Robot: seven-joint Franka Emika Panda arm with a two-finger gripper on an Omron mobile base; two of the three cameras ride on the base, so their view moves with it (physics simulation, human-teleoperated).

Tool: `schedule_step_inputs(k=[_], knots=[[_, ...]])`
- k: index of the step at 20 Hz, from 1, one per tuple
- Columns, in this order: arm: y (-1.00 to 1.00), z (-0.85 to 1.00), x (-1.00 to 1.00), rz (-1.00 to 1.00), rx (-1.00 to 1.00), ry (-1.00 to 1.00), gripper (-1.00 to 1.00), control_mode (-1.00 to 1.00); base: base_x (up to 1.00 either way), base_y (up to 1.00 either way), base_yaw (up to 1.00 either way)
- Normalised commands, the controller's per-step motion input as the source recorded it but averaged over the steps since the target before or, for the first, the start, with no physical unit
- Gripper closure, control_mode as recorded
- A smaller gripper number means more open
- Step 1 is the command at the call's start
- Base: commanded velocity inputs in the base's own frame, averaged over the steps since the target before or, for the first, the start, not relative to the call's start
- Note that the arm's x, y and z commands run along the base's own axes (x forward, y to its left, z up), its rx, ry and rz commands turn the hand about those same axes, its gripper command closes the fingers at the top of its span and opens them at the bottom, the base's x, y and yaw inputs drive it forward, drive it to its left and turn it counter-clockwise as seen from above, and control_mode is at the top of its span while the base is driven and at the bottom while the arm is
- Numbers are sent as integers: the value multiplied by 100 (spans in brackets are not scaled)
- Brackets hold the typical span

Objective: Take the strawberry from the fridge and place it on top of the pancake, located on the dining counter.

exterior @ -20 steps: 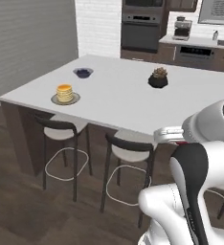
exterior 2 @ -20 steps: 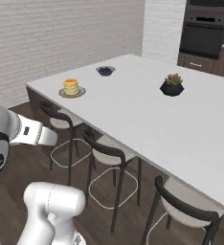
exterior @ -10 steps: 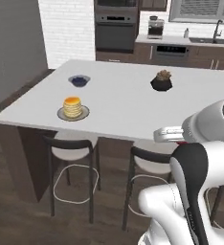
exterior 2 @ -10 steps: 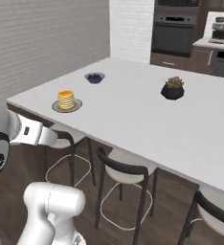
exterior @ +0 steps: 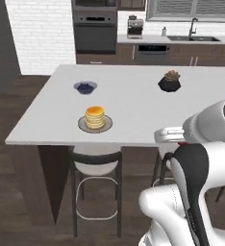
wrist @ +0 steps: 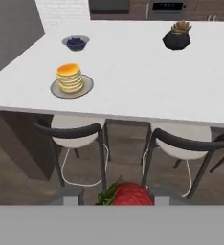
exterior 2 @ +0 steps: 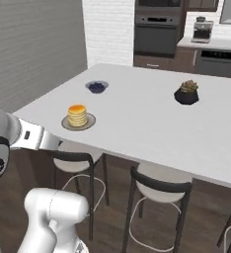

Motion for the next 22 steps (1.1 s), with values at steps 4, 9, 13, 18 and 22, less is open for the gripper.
schedule_step_inputs(k=[4, 9, 13, 18, 22], knots=[[0, 0, 0, 0, 0, 0, 100, 100, 62, 77, -31], [0, 0, 0, 0, 0, 0, 100, 100, 50, 73, -34], [0, 0, 0, 0, 0, 0, 100, 100, 17, 54, -37], [0, 0, 0, 0, 0, 0, 100, 100, 38, 26, -6], [0, 0, 0, 0, 0, 0, 100, 100, 40, 39, 0]])
